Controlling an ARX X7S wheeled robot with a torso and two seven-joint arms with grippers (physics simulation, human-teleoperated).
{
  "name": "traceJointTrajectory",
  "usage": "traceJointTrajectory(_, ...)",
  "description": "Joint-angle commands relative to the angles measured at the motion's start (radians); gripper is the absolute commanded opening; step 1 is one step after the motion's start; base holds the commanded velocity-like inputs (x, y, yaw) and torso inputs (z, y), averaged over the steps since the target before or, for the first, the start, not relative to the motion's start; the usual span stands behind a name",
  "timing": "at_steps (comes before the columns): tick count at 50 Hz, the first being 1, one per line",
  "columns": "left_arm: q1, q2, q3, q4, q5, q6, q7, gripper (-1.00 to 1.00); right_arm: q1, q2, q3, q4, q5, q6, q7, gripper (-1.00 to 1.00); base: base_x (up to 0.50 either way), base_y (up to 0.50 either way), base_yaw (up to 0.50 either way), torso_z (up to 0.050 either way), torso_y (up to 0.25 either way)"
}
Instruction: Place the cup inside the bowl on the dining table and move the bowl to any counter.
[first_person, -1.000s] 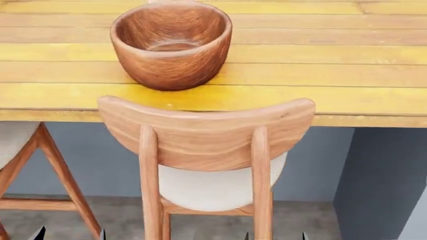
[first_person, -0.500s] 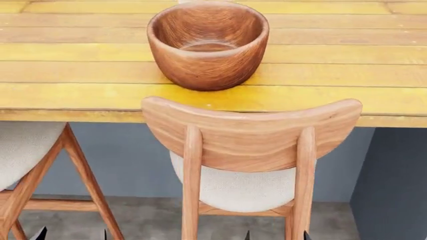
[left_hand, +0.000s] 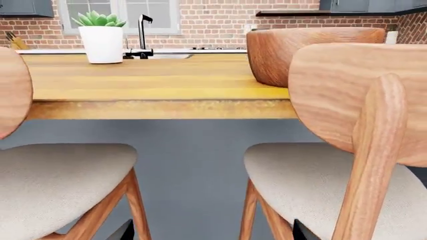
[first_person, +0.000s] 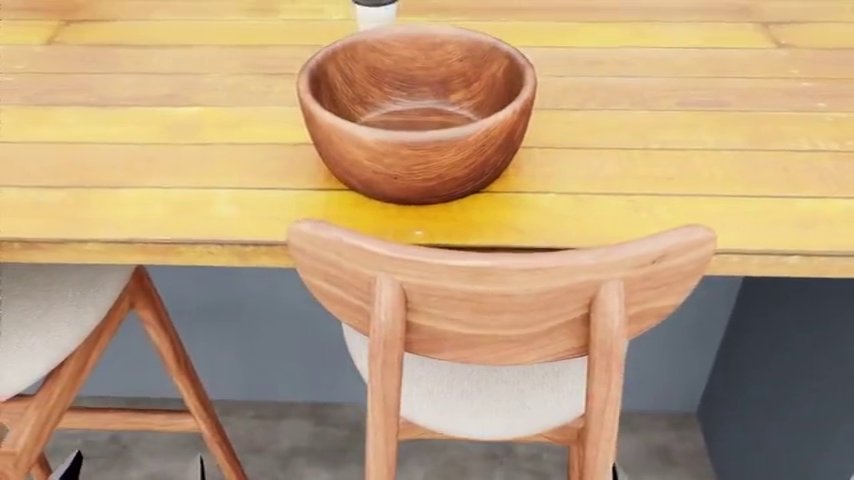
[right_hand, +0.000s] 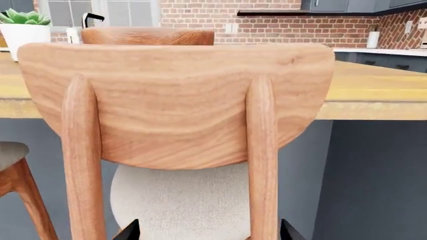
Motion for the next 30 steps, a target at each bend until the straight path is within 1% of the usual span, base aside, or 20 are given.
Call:
traceJointTrajectory(1,0.007,-0.006,-0.002,-0.001,-0.007,0.027,-0.006,1.00,-0.003,0.003,0.000,0.002,0.020,-0.021,-0.002,1.00,0.00,0.00,0.00,0.050,0.000)
traceJointTrajectory(23,0.009,-0.016,0.002,0.001,-0.021,0.040,-0.015,1.00,-0.006,0.013,-0.014,0.000,0.034,-0.042,-0.003,1.00,0.00,0.00,0.00,0.050,0.000)
traceJointTrajectory(28,0.011,-0.020,0.008,0.005,-0.020,0.040,-0.014,1.00,-0.006,0.014,-0.016,0.001,0.037,-0.045,-0.002,1.00,0.00,0.00,0.00,0.000,0.000)
traceJointTrajectory(29,0.037,0.107,-0.144,0.021,0.118,0.025,0.152,1.00,-0.025,-0.106,0.128,-0.007,-0.078,-0.012,-0.145,1.00,0.00,0.00,0.00,0.000,0.000)
traceJointTrajectory(30,0.031,0.170,-0.216,0.015,0.148,0.000,0.210,1.00,-0.029,-0.169,0.202,-0.012,-0.132,-0.006,-0.215,1.00,0.00,0.00,0.00,0.000,0.000)
